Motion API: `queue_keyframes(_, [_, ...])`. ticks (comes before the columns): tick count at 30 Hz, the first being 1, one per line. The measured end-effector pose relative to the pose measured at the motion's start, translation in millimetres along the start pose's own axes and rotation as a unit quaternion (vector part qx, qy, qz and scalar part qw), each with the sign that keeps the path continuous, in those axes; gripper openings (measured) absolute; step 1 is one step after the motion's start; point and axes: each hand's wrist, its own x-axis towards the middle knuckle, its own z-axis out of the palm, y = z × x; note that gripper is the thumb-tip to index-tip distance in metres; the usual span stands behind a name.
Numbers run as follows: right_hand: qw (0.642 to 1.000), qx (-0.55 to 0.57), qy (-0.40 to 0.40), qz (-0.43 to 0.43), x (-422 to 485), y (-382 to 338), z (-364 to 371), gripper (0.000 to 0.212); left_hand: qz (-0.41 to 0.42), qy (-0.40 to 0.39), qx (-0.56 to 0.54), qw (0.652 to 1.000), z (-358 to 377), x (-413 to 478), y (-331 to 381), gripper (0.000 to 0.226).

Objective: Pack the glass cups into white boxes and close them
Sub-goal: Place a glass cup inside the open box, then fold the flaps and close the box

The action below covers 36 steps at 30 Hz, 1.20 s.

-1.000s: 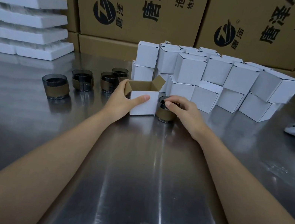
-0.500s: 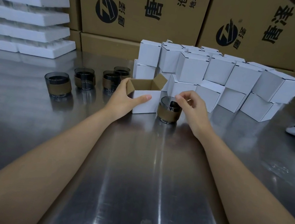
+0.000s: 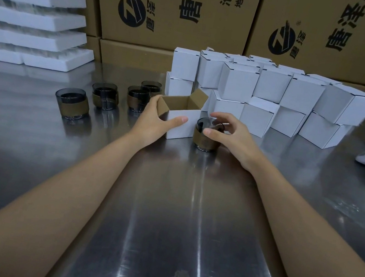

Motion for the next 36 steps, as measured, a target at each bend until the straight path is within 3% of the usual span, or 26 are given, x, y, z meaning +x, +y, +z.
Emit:
queue_keyframes(3, [1.000, 0.005, 0.019, -0.005, -0.7, -0.7, 0.4, 0.035, -0.003, -0.002, 0.001, 1.000, -0.5, 0.2, -0.9, 0.088])
queue_keyframes(6, [0.993, 0.093, 0.074, -0.012, 0.2, -4.1, -2.3, 0.027, -0.007, -0.008, 0.002, 1.000, -1.6, 0.5, -0.9, 0.090])
queue_keyframes(11, [0.952, 0.257, 0.155, -0.061, 4.2, -28.9, -5.8, 0.018, 0.005, -0.038, 0.020, 0.999, -1.6, -2.7, 2.5, 0.094])
queue_keyframes(14, [0.935, 0.286, 0.177, -0.111, 3.4, -48.1, -8.9, 0.019, 0.034, -0.062, 0.032, 0.997, 0.0, -8.7, 8.2, 0.082])
queue_keyframes(16, [0.935, 0.270, 0.186, -0.134, 1.5, -57.1, -9.4, 0.019, 0.061, -0.086, 0.042, 0.994, 2.2, -14.5, 13.7, 0.072])
queue_keyframes(21, [0.957, 0.163, 0.171, -0.167, -1.6, -60.6, -3.6, 0.015, 0.097, -0.143, 0.059, 0.983, 10.8, -20.5, 18.4, 0.083])
queue_keyframes(36, [0.986, -0.054, 0.101, -0.123, -3.3, -31.9, 6.0, 0.022, 0.107, -0.128, 0.065, 0.984, 9.8, -22.1, 19.2, 0.089])
